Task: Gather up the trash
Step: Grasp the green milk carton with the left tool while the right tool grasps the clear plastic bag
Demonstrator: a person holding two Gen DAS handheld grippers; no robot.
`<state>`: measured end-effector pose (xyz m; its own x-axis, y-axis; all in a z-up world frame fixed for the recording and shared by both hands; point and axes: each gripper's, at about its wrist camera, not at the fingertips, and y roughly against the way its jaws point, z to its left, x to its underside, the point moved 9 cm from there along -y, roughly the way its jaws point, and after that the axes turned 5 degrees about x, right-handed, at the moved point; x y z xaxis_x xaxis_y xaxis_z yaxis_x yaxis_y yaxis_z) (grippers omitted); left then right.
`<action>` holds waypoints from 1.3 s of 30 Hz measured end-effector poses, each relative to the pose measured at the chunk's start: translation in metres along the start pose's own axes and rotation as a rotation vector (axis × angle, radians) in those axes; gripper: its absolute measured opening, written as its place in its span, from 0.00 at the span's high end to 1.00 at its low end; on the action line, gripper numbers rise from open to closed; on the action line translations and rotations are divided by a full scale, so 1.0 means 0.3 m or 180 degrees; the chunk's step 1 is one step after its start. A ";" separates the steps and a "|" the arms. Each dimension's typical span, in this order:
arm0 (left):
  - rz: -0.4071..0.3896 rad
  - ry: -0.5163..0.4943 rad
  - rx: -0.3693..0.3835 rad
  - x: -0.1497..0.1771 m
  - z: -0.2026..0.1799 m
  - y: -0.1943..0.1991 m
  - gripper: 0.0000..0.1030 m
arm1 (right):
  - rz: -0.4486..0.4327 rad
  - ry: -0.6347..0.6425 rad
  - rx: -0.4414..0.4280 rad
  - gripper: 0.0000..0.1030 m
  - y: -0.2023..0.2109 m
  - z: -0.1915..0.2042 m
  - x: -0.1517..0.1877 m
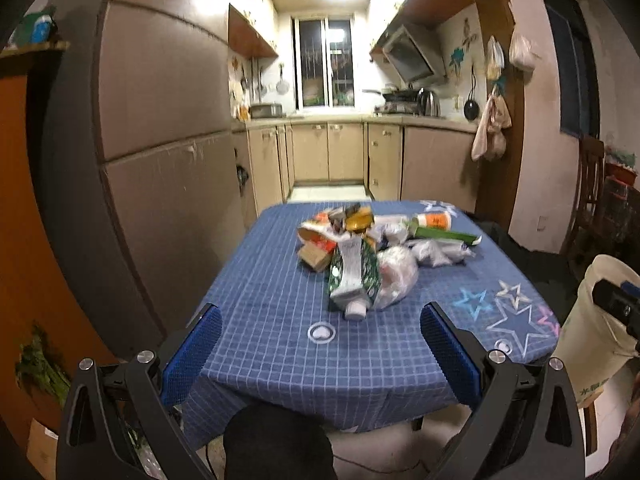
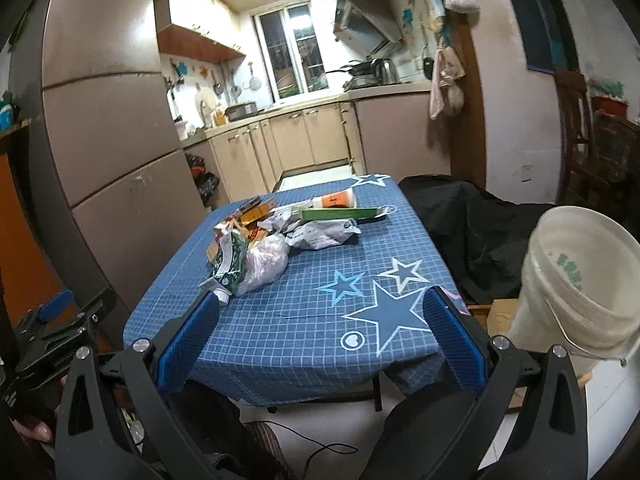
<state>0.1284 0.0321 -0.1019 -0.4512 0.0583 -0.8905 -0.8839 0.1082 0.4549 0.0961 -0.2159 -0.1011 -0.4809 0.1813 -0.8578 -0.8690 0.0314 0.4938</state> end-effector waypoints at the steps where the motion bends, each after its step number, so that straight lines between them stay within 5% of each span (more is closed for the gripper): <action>1: 0.0036 0.0018 0.0022 0.009 0.010 -0.017 0.03 | 0.0025 0.0043 -0.0032 0.05 -0.024 0.008 0.002; 11: 0.0398 -0.0249 0.0403 0.052 -0.053 -0.340 0.03 | 0.0393 0.0068 0.0072 0.05 -0.242 -0.044 0.045; 18: 0.0540 -0.0086 0.0732 -0.040 -0.069 -0.623 0.03 | 0.0696 -0.0164 0.0178 0.05 -0.353 -0.153 0.113; 26: 0.1015 0.0106 0.1095 0.039 -0.063 -0.877 0.03 | 0.0859 -0.0169 0.0184 0.05 -0.444 -0.184 0.143; 29: 0.1115 0.0167 0.1199 0.067 -0.060 -0.923 0.05 | 0.0864 -0.0093 0.0170 0.05 -0.464 -0.165 0.142; 32: 0.1130 0.0224 0.1427 0.066 -0.072 -0.930 0.21 | 0.0867 -0.0026 0.0147 0.05 -0.489 -0.146 0.138; 39: 0.0974 0.0288 0.1420 0.047 -0.041 -0.852 0.22 | 0.0736 0.0210 0.0001 0.07 -0.531 -0.070 0.079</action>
<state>0.3463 -0.0068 -0.2308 -0.7057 0.0697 -0.7051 -0.5817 0.5111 0.6327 0.2206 -0.2373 -0.2031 -0.6737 0.1191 -0.7293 -0.7348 -0.0034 0.6783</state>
